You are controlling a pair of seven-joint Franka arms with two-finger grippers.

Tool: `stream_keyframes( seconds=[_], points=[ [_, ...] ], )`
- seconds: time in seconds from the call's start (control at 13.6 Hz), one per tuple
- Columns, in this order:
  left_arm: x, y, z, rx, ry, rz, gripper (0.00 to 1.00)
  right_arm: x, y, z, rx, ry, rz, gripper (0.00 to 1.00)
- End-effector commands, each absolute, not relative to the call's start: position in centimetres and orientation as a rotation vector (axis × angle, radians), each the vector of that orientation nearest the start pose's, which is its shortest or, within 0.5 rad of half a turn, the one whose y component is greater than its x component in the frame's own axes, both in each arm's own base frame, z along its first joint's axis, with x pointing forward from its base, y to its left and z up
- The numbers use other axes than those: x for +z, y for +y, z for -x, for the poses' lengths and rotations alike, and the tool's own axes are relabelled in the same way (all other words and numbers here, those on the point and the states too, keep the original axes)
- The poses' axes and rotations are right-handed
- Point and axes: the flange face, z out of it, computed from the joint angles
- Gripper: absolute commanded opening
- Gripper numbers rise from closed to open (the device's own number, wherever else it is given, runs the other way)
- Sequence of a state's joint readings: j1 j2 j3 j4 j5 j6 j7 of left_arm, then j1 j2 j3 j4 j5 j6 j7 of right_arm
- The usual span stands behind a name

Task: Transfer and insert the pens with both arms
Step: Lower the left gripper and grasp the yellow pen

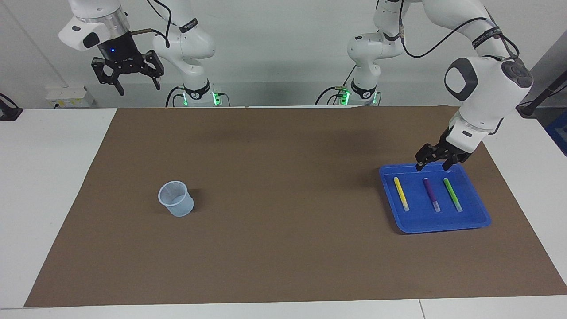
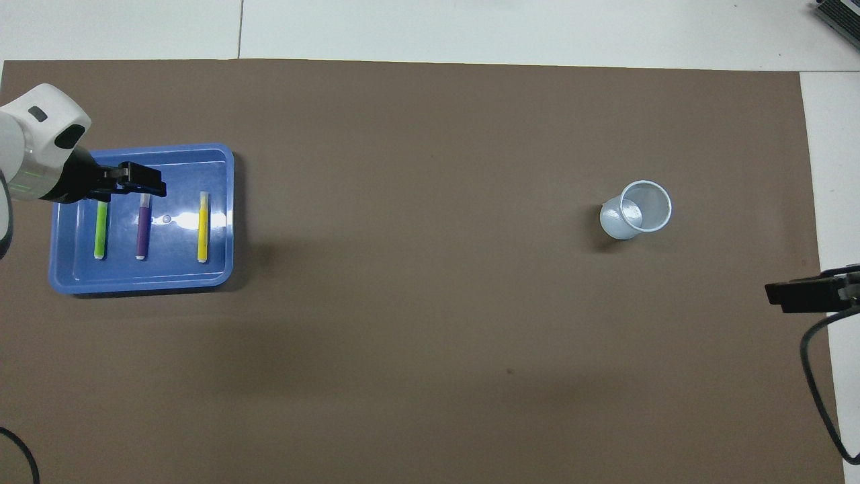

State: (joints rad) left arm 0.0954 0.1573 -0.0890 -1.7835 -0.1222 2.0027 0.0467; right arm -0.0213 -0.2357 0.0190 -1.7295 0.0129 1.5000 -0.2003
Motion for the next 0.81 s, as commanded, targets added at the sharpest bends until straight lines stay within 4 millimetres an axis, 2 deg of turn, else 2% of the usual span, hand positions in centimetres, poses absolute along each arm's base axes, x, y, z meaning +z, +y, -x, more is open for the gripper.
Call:
stream_keyframes(
  seconds=[0.0, 0.29, 0.44, 0.59, 0.73],
  points=[
    [44.1, 0.2, -62.9, -0.098, -0.063, 3.305, 0.95, 66.6, -0.5, -46.5, 0.002, -0.346, 3.130, 1.00],
    [40.4, 1.0, -63.6, -0.072, -0.110, 3.314, 0.94, 66.5, 0.1, -46.3, 0.010, -0.370, 3.119, 1.00],
    [37.7, 1.2, -63.5, -0.103, -0.127, 3.304, 0.92, 66.5, 0.0, -46.1, 0.035, -0.398, 3.111, 1.00],
    [35.8, 1.0, -63.5, -0.110, -0.131, 3.301, 0.91, 66.4, -0.8, -45.5, 0.101, -0.387, 3.111, 1.00],
    [35.4, 0.5, -63.2, -0.081, -0.125, 3.303, 0.87, 67.0, -2.9, -45.4, 0.081, -0.466, 3.082, 1.00]
  ],
)
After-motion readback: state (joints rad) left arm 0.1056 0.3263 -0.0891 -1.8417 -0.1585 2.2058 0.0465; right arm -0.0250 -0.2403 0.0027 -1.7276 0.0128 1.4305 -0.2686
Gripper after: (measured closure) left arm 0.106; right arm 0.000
